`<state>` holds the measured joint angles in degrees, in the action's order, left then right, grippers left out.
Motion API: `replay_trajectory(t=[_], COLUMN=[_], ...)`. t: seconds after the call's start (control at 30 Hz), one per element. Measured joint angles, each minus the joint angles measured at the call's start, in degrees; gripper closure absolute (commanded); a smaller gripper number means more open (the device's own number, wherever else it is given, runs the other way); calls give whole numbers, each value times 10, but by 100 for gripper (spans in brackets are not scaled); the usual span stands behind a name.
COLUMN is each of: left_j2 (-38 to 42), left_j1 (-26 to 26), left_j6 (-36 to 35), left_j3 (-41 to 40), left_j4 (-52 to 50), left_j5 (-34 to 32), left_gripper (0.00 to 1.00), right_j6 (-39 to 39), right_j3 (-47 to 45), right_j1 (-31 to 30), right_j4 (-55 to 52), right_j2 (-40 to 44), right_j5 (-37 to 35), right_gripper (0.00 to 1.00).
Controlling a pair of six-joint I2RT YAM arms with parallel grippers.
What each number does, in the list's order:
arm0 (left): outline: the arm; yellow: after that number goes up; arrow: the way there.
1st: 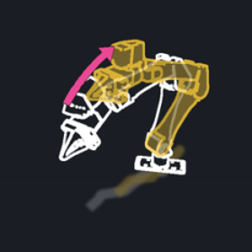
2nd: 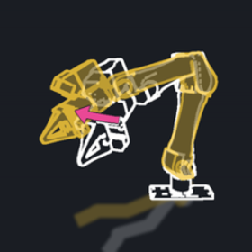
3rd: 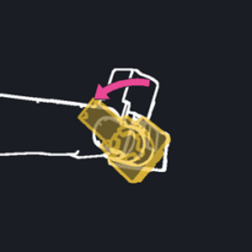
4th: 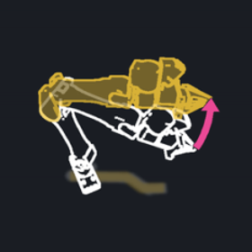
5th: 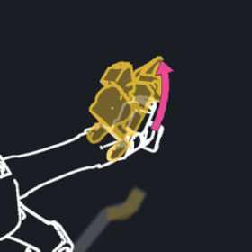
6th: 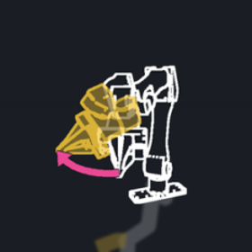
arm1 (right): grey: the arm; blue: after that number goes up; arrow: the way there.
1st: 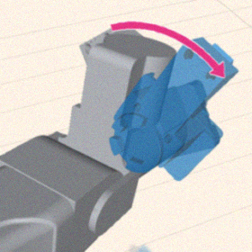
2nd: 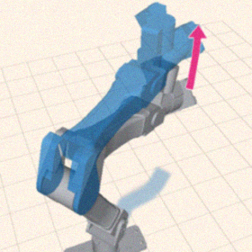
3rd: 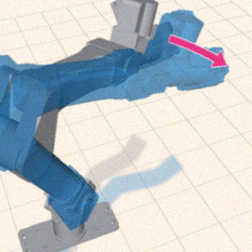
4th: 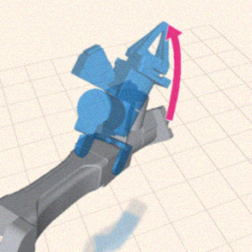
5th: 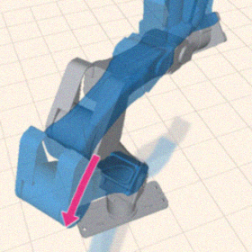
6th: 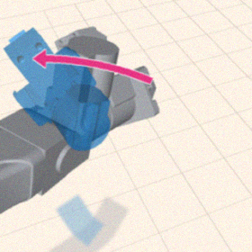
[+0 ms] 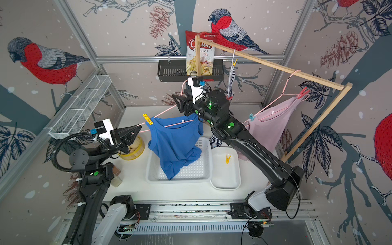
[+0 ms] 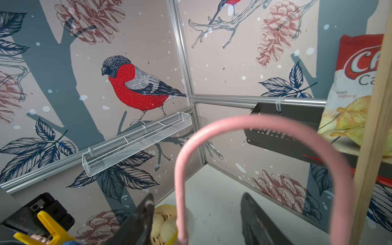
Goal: Remove the clothespins securing tank tops to the hanger
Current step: Adjust the hanger.
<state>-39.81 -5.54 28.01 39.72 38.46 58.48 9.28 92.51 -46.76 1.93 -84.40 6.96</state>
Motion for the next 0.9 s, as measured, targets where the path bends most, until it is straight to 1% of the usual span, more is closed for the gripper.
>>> replay_trajectory(t=[0.03,0.1,0.13,0.27,0.37,0.47,0.53,0.57,0.6,0.63,0.67,0.7,0.77,0.9], left_j2=[0,0,1,2,3,4,3,1,-2,-5,-8,-12,-20,-38], left_j1=[0,0,0,0,0,1,2,2,2,2,0,0,1,1], left_j6=[-1,-10,-10,-20,-39,-68,-89,-97,-110,-113,-115,-119,-125,-127], left_j3=[1,2,3,18,38,63,80,88,96,104,112,120,135,150], left_j4=[-1,-2,-3,-38,-92,-148,-184,-201,-216,-226,-233,-242,-257,-263], left_j5=[0,0,0,0,0,0,3,6,5,-1,-5,-6,-4,2], left_gripper=[100,100,100,100,100,99,90,78,53,32,22,16,10,9], right_j6=[1,5,12,18,28,33,36,38,39,39,36,28,24,11], right_j3=[-2,-11,-15,-36,-50,-68,-83,-90,-97,-102,-108,-115,-127,-149], right_j1=[0,-2,-2,0,7,17,25,30,34,40,50,57,67,82], right_j4=[2,6,10,23,37,45,48,49,49,48,46,46,44,44], right_j2=[-2,-2,-2,9,22,34,42,45,49,54,59,63,71,87], right_j5=[3,7,10,19,38,58,74,83,89,89,89,86,87,112], right_gripper=[57,71,76,92,100,100,100,100,100,100,100,100,100,100])
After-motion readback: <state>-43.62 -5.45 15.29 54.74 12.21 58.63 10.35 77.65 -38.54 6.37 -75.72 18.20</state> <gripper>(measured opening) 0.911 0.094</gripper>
